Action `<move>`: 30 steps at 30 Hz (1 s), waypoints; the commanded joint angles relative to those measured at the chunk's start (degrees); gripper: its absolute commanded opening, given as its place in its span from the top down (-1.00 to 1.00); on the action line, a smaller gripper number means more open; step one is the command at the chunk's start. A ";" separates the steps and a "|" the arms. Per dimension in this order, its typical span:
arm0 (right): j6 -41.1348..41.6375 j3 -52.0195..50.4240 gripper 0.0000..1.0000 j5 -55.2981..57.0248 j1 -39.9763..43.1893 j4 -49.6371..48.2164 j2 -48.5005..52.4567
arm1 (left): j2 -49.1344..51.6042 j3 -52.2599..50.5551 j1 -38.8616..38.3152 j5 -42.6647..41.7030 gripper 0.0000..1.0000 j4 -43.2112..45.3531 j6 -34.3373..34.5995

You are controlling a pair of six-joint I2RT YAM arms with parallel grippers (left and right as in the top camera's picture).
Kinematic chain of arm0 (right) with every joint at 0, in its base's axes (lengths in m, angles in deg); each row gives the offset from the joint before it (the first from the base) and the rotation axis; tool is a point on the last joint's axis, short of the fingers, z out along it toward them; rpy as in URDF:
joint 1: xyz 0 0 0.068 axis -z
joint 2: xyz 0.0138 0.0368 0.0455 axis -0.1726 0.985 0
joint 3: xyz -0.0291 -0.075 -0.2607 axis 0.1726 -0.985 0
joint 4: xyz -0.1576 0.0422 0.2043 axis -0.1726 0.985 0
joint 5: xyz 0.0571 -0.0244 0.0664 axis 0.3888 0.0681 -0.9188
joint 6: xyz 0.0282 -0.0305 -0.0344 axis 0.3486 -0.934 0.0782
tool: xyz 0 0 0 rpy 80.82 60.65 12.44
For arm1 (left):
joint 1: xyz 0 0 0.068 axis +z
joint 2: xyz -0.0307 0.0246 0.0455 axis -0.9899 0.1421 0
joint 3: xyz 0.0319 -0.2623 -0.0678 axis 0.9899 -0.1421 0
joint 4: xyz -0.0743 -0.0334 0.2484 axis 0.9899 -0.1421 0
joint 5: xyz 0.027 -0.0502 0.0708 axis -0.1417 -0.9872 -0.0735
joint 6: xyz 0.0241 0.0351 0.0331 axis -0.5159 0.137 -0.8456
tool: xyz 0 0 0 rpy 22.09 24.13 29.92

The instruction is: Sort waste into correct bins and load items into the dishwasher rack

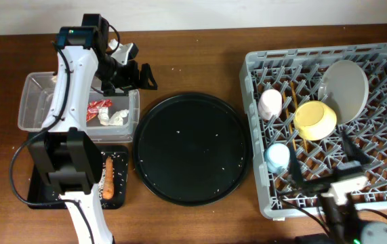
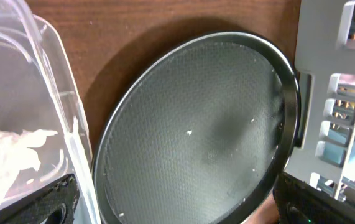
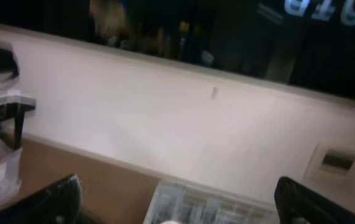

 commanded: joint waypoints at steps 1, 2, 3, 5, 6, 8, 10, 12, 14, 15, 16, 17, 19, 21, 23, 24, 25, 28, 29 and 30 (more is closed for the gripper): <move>6.73 -14.99 -0.97 -1.18 -0.46 -11.21 -5.49 | -1.70 0.63 0.11 -0.13 -0.98 -0.20 0.31; 7.02 -20.41 -0.96 -1.20 -0.46 -14.71 -8.11 | -1.70 0.63 0.11 -0.13 -0.99 -0.20 0.31; 7.26 -24.02 -0.97 -1.20 -0.46 -18.03 -7.98 | -1.70 0.63 0.11 -0.13 -0.98 -0.20 0.31; 7.39 -25.94 -0.96 -0.72 -0.46 -15.67 -7.98 | -1.70 0.63 0.11 -0.13 -0.98 -0.20 0.31; 7.39 -25.94 -0.97 0.13 -0.46 -12.28 -7.98 | -1.70 0.63 0.11 -0.13 -0.98 -0.20 0.31; 7.41 -25.94 -0.97 0.22 -0.46 -5.09 -7.93 | -1.70 0.63 0.11 -0.13 -0.98 -0.20 0.31; 7.41 -25.94 -0.97 0.17 -0.46 -5.03 -7.76 | -1.70 0.63 0.11 -0.13 -0.98 -0.20 0.31; 7.41 -25.94 -0.97 0.15 -0.46 -5.03 -7.76 | -1.70 0.63 0.11 -0.13 -0.98 -0.20 0.31; 7.41 -25.94 -0.97 0.15 -0.46 -5.03 -7.76 | -1.70 0.63 0.11 -0.13 -0.99 -0.20 0.31; 7.41 -25.94 -0.97 0.15 -0.46 -5.05 -7.76 | -1.70 0.63 0.11 -0.13 -0.98 -0.20 0.31; 7.41 -25.94 -0.97 0.17 -0.46 -5.03 -7.76 | -1.70 0.63 0.11 -0.13 -0.98 -0.20 0.31; 7.41 -25.94 -0.97 0.17 -0.46 -5.03 -7.76 | -1.70 0.63 0.11 -0.13 -0.98 -0.20 0.31; 7.41 -25.94 -0.97 0.17 -0.46 -5.03 -7.76 | -1.68 0.59 0.11 0.33 -0.98 -0.17 0.31; 7.41 -25.94 -0.97 0.17 -0.46 -5.03 -7.76 | -4.63 0.59 -0.02 0.48 -0.98 -0.17 0.31; 7.41 -25.94 -0.97 0.15 -0.46 -5.03 -7.76 | -16.87 0.59 -0.07 0.48 -0.98 -0.17 0.28; 7.41 -25.94 -0.97 0.17 -0.46 -5.03 -7.76 | -24.20 0.59 -0.04 0.48 -0.98 -0.17 0.28; 7.39 -25.94 -0.97 0.17 -0.46 -5.03 -7.76 | -32.72 0.59 -0.04 0.48 -0.98 -0.17 0.31; 7.41 -25.94 -0.97 0.15 -0.46 -5.05 -7.76 | -56.94 0.59 -0.04 0.81 -0.99 -0.72 0.09; 7.41 -25.94 -0.97 0.17 -0.46 -5.03 -7.76 | -61.46 0.59 -0.04 1.99 -0.98 -2.36 0.09; 7.41 -25.94 -0.96 0.15 -0.46 -5.03 -7.76 | -65.31 0.59 -0.04 3.06 -0.98 -6.56 0.07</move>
